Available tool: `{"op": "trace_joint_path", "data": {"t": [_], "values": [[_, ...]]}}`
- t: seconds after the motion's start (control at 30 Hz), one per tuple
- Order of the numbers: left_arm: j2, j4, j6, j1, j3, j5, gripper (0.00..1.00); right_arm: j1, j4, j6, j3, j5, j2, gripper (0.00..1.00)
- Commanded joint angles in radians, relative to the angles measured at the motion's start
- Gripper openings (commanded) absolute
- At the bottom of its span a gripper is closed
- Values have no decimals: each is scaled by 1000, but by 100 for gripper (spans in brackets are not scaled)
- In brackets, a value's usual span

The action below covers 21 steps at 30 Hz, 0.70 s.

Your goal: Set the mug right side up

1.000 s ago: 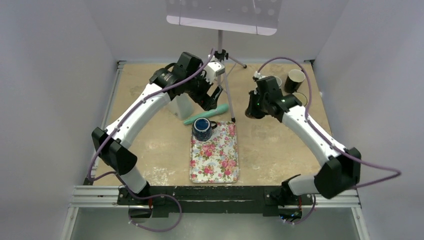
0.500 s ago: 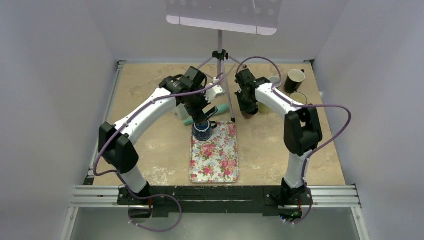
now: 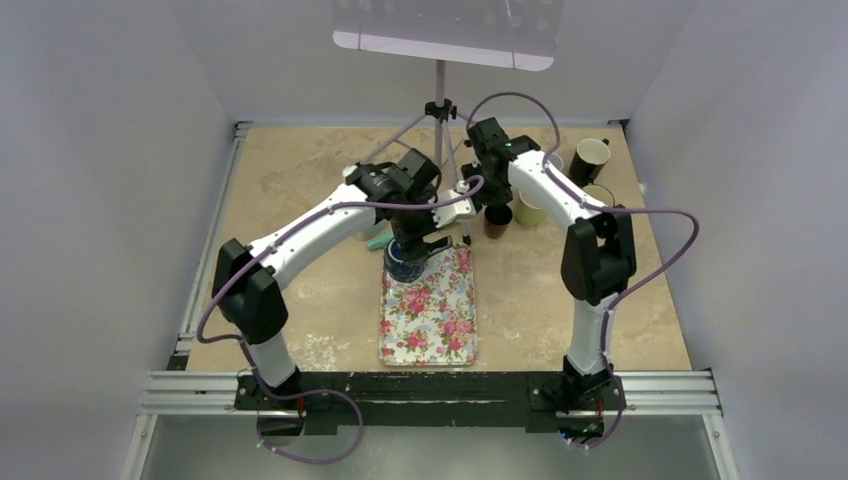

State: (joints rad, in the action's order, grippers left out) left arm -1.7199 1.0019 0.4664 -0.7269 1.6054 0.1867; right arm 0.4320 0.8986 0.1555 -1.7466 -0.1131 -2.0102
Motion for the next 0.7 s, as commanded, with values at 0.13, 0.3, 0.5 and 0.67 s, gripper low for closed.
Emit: {"op": "trace_joint_path", "data": {"t": [0.13,0.3,0.5,0.67], "values": [[-225,32,22,-28,202,-14,80,0,23,53,75,-68,305,54],[-309,10,46,-41,228,-63,70,-13,16,84,217,-123,420,55],[-398,32,53,-42,254,-155,61,-31,9,103,321,-151,482,55],[-437,22,59,-42,246,-183,60,-37,6,114,357,-174,495,55]]}}
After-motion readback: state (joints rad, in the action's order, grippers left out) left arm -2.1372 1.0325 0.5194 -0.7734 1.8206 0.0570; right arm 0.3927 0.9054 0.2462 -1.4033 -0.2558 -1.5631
